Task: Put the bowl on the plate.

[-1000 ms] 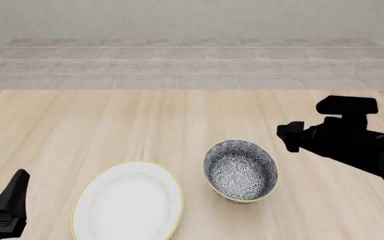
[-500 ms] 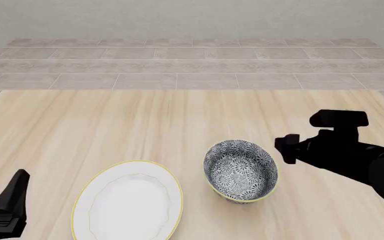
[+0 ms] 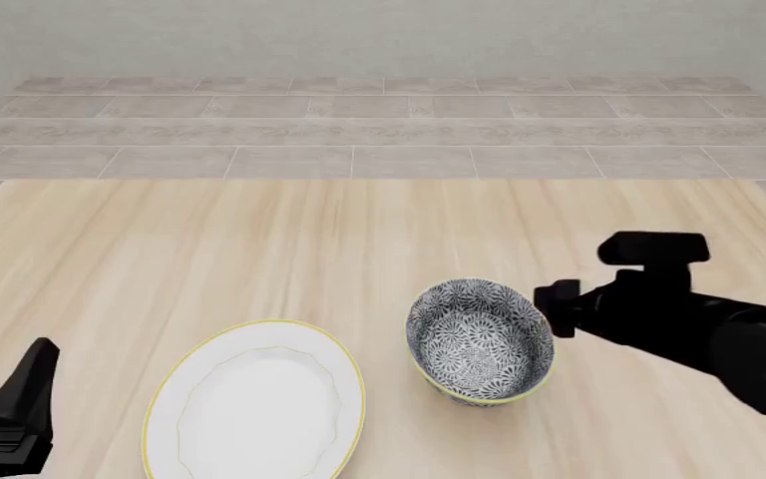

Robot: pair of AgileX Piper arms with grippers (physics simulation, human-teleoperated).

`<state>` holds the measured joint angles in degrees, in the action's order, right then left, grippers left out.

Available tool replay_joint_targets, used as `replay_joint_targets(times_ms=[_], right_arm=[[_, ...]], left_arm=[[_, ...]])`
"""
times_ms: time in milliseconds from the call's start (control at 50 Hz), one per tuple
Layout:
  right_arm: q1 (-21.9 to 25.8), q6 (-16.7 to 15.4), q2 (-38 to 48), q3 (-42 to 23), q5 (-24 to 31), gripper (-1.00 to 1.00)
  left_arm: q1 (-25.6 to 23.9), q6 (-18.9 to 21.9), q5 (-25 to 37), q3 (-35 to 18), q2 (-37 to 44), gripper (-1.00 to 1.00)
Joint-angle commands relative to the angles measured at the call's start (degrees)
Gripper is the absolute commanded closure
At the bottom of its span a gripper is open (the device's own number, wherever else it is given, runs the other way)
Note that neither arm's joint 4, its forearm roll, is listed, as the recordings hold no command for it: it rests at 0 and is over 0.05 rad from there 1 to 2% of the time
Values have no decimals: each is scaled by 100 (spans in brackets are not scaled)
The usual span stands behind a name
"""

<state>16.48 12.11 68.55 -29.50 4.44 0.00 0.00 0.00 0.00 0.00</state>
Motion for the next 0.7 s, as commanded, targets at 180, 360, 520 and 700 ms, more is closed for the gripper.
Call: replay_joint_targets(times_ms=[180,360,520,700], right_arm=[[147,36,245,49,-199,-100],[190,64,337,62,-259,-100],[192,61,375,54,-284,-100],[206,73,481,65,-353,-100]], left_arm=[[0,0,0,0,0,-100],[0,0,0,0,0,-100],[0,0,0,0,0,-100],[0,0,0,0,0,-100]])
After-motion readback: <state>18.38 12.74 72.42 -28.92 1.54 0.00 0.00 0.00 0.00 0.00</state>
